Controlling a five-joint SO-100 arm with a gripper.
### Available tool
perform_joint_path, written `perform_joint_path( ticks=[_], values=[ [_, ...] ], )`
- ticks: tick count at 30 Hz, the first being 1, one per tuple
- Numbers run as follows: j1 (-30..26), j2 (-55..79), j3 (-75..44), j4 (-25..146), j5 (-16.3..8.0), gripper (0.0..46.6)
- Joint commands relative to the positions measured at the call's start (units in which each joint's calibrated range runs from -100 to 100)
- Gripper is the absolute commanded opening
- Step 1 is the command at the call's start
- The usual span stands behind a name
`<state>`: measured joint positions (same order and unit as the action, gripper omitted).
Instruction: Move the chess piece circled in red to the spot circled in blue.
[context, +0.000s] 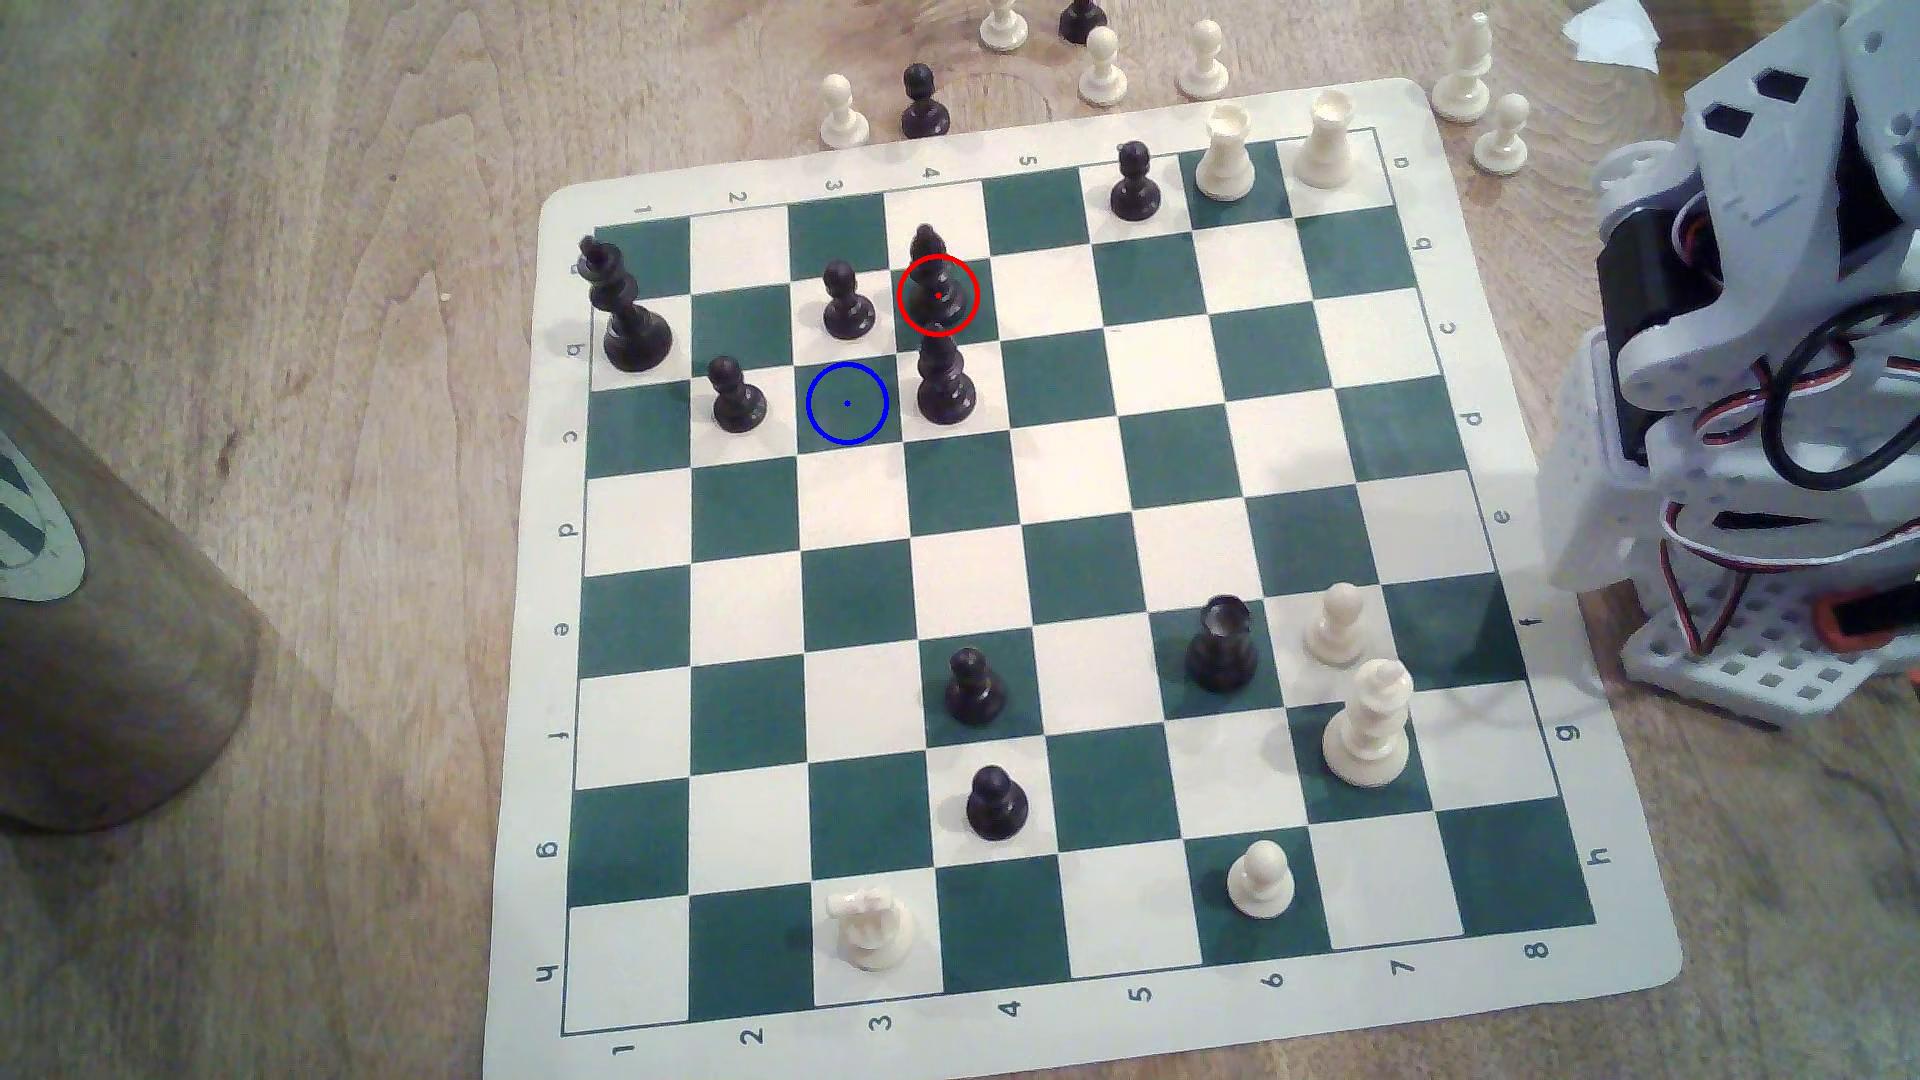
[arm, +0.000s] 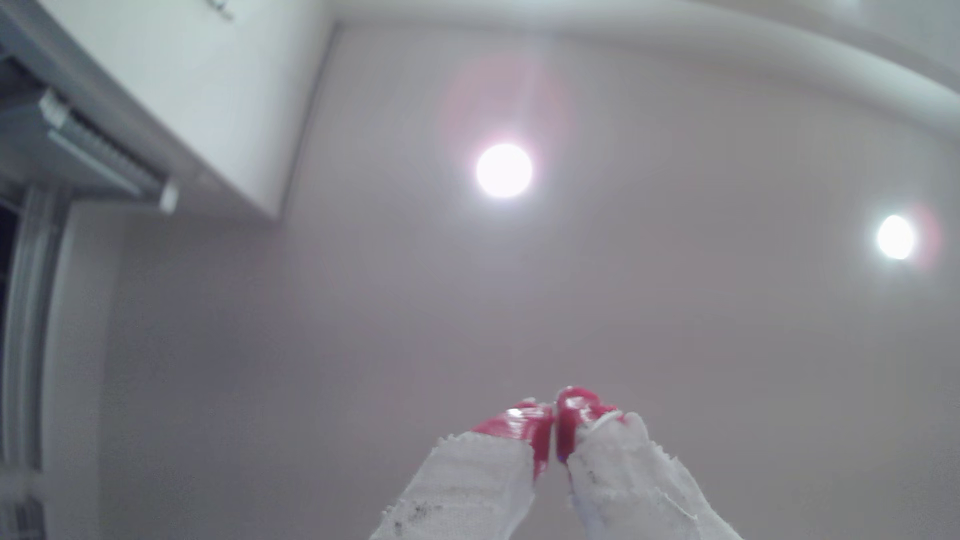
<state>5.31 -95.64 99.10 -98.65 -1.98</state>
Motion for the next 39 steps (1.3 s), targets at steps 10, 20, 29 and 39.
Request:
perform_joint_path(
  ticks=[10, 20, 29, 39],
  values=[
    [2.1, -0.1, -23.6, 50.3, -0.1, 0.2],
    [7.9, -0.1, -43.0, 98.6, -0.3, 0.2],
    [13.9, -0.1, -56.0, 137.6, -0.4, 2.5],
    [13.0, 4.2, -56.4, 167.0, -0.6, 0.2]
  ],
)
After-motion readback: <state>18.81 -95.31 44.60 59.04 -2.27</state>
